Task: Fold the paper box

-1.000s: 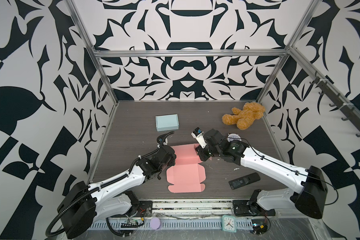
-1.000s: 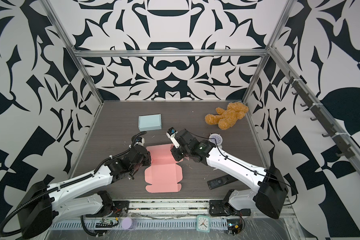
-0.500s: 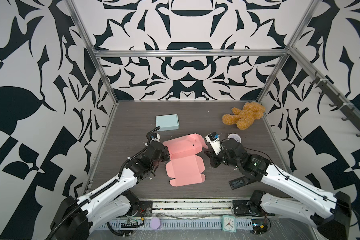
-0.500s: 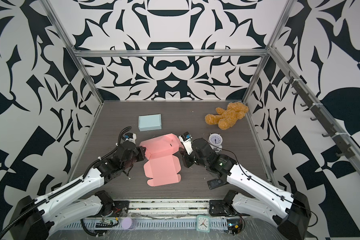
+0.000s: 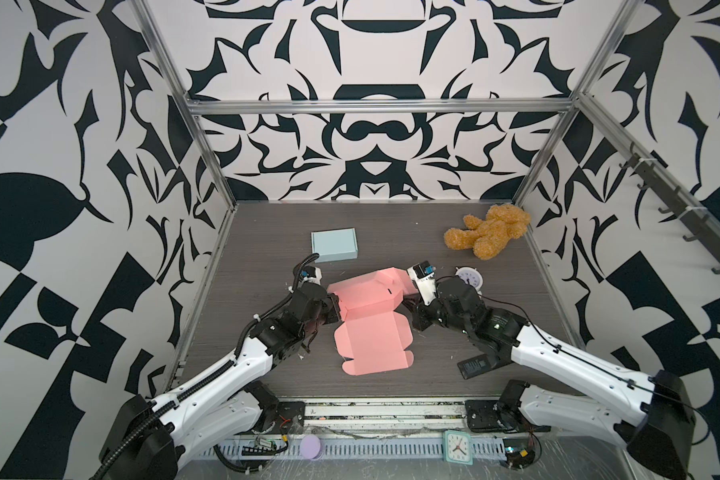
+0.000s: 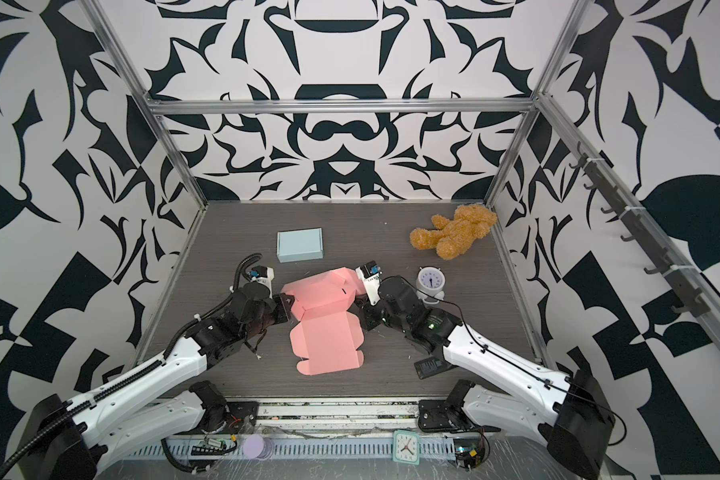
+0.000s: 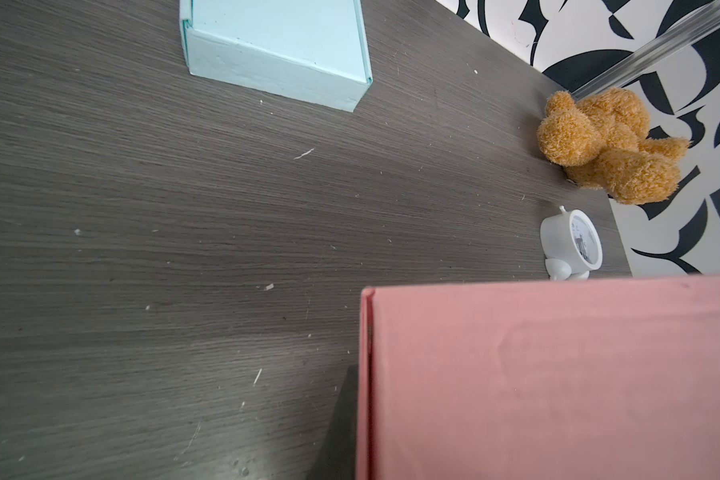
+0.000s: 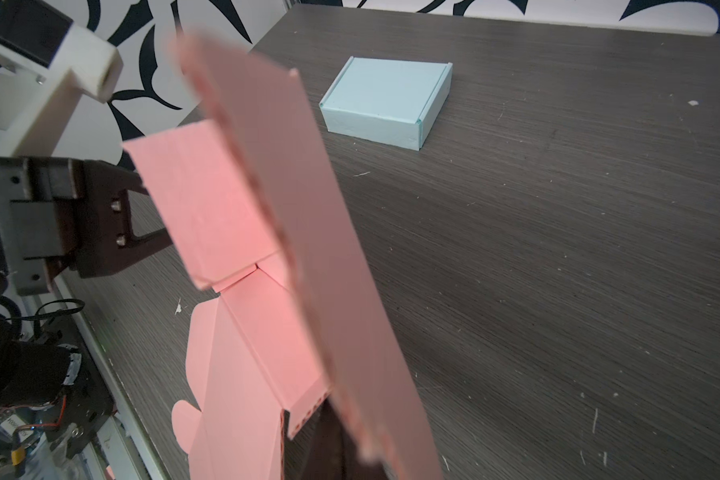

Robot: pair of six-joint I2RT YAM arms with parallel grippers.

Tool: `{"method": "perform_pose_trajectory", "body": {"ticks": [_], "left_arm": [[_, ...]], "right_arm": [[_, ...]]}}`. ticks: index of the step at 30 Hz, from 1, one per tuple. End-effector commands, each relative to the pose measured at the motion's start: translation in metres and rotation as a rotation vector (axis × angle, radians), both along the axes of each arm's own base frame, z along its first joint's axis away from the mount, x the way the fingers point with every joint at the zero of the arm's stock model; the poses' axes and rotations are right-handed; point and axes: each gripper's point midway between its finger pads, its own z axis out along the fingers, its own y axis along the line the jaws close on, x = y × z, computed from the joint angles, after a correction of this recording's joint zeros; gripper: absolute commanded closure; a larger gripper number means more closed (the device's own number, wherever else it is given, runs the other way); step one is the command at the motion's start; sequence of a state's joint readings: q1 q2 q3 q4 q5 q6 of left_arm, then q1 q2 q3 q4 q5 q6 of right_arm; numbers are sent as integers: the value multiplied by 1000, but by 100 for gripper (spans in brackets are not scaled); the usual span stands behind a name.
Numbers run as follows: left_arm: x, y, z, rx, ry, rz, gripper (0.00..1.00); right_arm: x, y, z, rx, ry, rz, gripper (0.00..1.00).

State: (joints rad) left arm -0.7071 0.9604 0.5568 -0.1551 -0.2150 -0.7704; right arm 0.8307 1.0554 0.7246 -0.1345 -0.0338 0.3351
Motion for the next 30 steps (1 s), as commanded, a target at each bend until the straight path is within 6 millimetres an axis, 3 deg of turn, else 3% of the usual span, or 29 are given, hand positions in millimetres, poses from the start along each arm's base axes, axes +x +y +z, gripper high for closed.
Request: {"method": "perform_pose_trajectory", "body": {"ticks": [1,9,16,21,30], "left_arm": [[0,-2,-6,-12,14,-3,100],[0,-4,-14,-9,29,-5,100],[0,-1,-16,3,26,4,100],[0,4,-19,30,27,11,100],[-3,24,-24,57,45,0,100]], "right_arm": [[9,11,34,92,-63,5,100],[6,28,22,103,-10,67,100],[2,25,23,83,-24,87,98],[-5,17,27,50,-67,116,85],[-1,-12,58,99,-123,68,56]]}}
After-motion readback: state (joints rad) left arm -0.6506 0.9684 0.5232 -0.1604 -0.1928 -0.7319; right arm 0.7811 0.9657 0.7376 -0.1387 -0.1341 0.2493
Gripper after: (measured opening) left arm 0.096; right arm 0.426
